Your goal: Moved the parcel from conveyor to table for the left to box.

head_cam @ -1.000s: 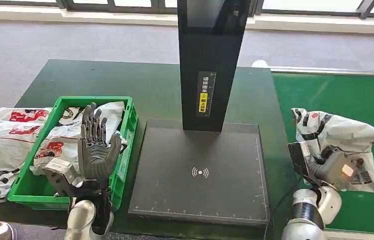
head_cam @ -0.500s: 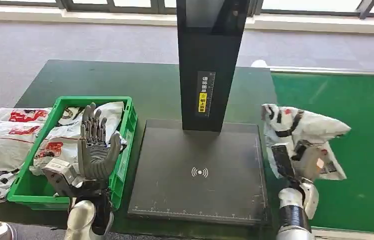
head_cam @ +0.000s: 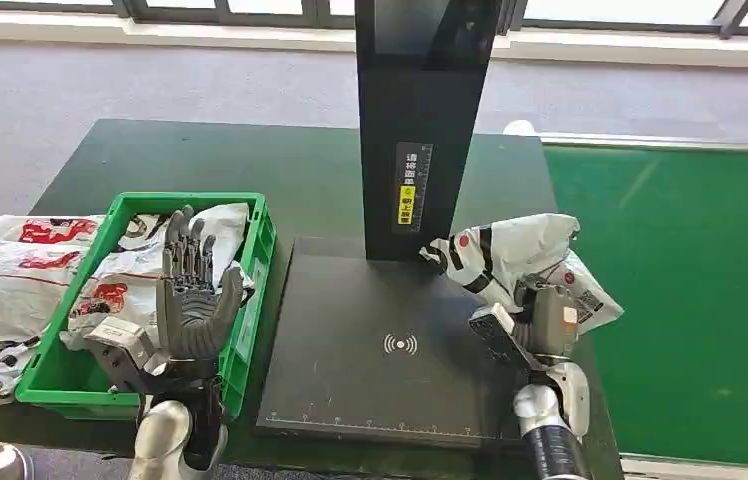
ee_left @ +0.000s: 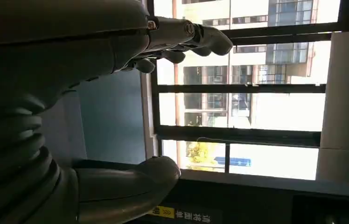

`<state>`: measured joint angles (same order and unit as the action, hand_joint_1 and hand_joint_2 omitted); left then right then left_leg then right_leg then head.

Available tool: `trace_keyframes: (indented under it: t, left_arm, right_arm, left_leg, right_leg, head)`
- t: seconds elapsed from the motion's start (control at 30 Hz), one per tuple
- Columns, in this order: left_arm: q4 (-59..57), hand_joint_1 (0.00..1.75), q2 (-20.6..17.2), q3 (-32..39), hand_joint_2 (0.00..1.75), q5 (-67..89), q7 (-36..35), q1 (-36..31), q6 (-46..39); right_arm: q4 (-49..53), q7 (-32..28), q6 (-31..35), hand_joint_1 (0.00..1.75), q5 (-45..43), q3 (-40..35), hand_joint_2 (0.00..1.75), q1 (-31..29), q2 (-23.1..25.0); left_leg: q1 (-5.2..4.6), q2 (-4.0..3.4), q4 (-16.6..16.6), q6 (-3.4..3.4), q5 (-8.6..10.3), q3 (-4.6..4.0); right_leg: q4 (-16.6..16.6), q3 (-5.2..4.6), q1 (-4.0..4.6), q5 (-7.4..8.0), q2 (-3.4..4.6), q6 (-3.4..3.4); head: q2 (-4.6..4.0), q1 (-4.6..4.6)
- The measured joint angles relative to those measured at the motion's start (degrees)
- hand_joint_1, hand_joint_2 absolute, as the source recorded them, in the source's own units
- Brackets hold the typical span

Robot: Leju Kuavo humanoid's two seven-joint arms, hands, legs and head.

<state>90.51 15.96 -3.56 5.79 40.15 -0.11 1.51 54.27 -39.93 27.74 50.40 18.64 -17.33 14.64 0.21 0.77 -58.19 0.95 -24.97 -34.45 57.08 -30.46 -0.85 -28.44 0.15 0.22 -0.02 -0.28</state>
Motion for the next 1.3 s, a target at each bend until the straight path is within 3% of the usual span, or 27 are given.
trace_keyframes:
  t: [0.17, 0.33, 0.53, 0.73, 0.87, 1.3]
  left_arm:
    - [0.0, 0.0, 0.0, 0.0, 1.75, 0.0, 0.0, 0.0, 0.0]
    - [0.0, 0.0, 0.0, 0.0, 1.75, 0.0, 0.0, 0.0, 0.1]
    - [-0.4, 0.0, 0.0, 0.0, 1.75, -0.2, 0.0, 0.0, 0.4]
    - [-0.6, 0.0, -0.1, 0.0, 1.75, -0.2, 0.0, 0.0, 0.6]
    - [-0.9, 0.0, -0.1, 0.0, 1.75, -0.3, 0.0, -0.1, 0.6]
    - [-1.1, 0.0, -0.1, 0.0, 1.75, -0.5, 0.0, -0.1, 0.6]
  right_arm:
    - [0.0, 0.0, -0.1, 1.75, 0.0, -0.1, 1.75, 0.2, 0.0]
    - [0.5, -0.2, -4.8, 1.75, -2.2, -2.1, 1.75, 0.9, 0.0]
    - [5.7, -0.2, -13.6, 1.75, -14.4, -10.4, 1.75, 3.7, -0.1]
    - [8.7, -0.2, -14.3, 1.75, -15.5, -14.9, 1.75, 4.6, -0.3]
    - [10.1, -0.2, -18.2, 1.75, -21.7, -17.7, 1.75, 5.4, -1.0]
    - [10.1, -0.2, -17.9, 1.75, -24.7, -23.7, 1.75, 5.5, -2.6]
  left_leg:
    - [0.0, 0.0, 0.0, 0.0, 0.0, 0.0]
    - [0.0, 0.0, 0.0, 0.0, 0.0, -0.01]
    - [0.0, -0.06, 0.0, 0.01, -0.01, -0.01]
    - [0.01, -0.05, 0.0, 0.0, 0.0, -0.01]
    - [0.0, -0.04, 0.0, 0.0, 0.0, -0.02]
    - [0.01, -0.06, 0.0, 0.0, 0.0, -0.01]
  right_leg:
    - [0.0, 0.0, 0.0, 0.0, 0.0, 0.0]
    - [0.0, -0.01, 0.01, -0.01, 0.0, 0.0]
    - [0.0, -0.06, 0.01, -0.01, 0.04, -0.01]
    - [0.0, -0.04, 0.0, -0.01, 0.03, -0.01]
    - [0.0, -0.03, 0.0, 0.0, 0.03, 0.0]
    - [0.0, -0.06, 0.0, -0.01, 0.05, -0.01]
  head:
    - [0.02, 0.0]
    - [0.0, 0.0]
    - [0.0, 0.0]
    - [0.02, 0.0]
    - [0.0, 0.0]
    - [0.0, 0.0]
